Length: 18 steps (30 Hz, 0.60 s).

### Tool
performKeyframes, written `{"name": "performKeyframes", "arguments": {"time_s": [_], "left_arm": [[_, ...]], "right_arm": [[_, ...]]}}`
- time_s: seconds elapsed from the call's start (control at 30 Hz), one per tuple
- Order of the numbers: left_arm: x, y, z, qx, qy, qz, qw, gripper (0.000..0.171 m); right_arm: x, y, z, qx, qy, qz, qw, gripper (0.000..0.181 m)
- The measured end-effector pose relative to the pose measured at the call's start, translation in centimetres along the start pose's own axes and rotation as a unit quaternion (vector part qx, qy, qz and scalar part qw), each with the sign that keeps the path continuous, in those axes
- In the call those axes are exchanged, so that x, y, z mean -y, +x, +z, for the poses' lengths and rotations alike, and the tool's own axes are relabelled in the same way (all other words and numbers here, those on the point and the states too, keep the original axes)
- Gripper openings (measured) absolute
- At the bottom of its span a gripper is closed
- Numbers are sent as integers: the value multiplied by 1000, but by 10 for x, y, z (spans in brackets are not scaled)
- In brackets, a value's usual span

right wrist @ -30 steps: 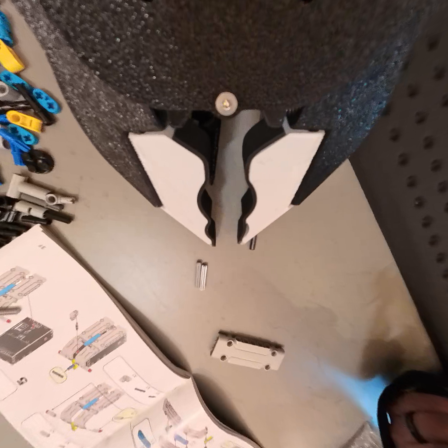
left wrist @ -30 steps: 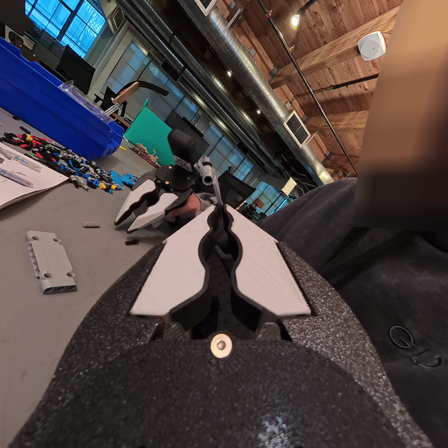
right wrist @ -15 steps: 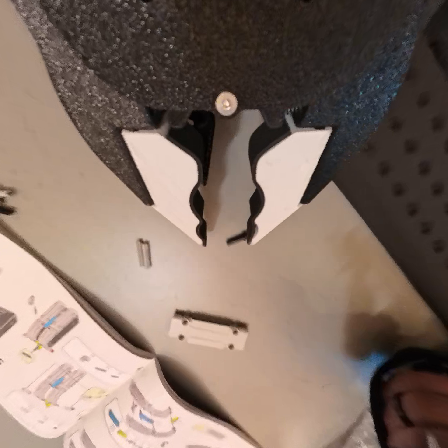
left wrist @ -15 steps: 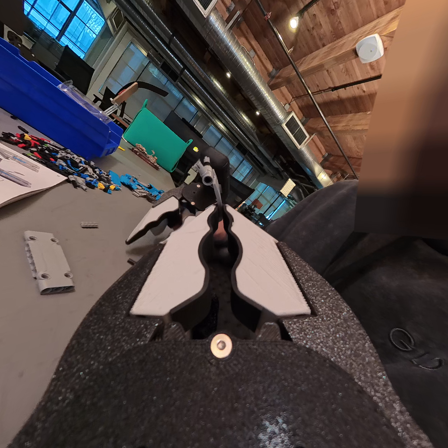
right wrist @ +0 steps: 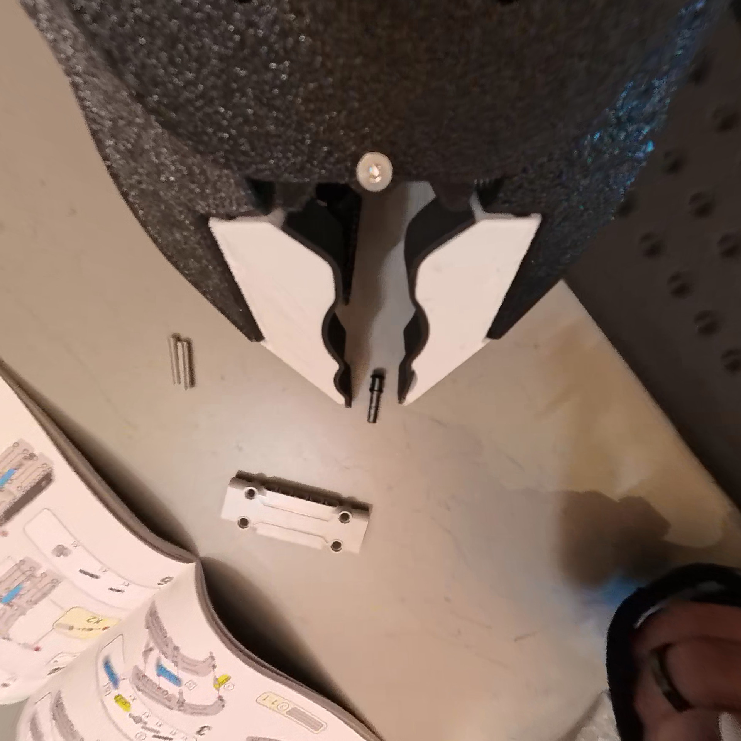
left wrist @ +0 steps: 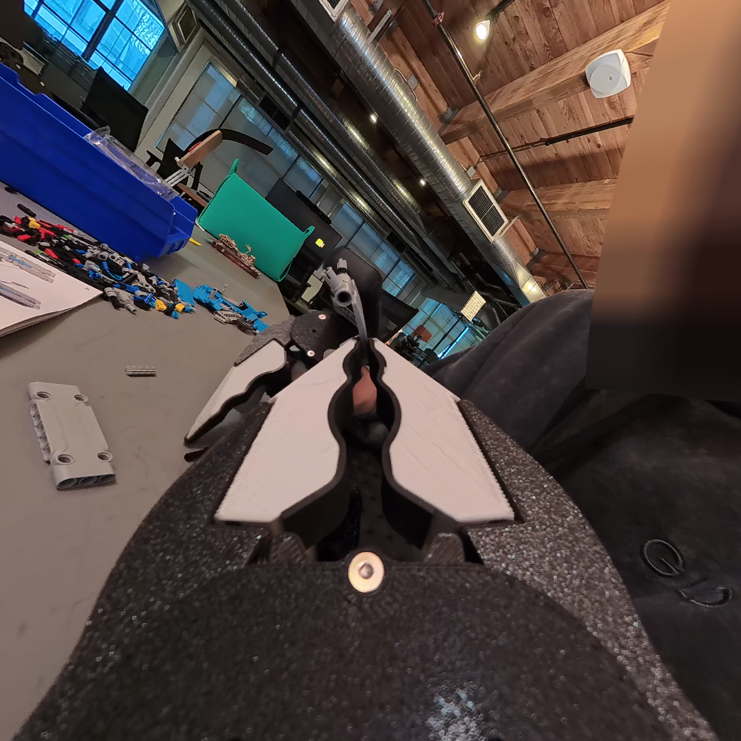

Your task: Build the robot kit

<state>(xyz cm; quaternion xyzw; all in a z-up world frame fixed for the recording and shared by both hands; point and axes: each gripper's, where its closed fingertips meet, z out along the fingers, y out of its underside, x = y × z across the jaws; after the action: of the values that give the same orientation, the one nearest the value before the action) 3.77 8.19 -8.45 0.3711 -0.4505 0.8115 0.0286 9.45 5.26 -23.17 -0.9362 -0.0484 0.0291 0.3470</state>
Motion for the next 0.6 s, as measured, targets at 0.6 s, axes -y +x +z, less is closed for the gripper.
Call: {"name": "performKeyframes", "arguments": {"time_s": [0.6], "left_arm": [[1, -17, -5, 54, -3, 17, 998, 0]], "right_arm": [[11, -3, -1, 21, 40, -64, 997, 3]]}}
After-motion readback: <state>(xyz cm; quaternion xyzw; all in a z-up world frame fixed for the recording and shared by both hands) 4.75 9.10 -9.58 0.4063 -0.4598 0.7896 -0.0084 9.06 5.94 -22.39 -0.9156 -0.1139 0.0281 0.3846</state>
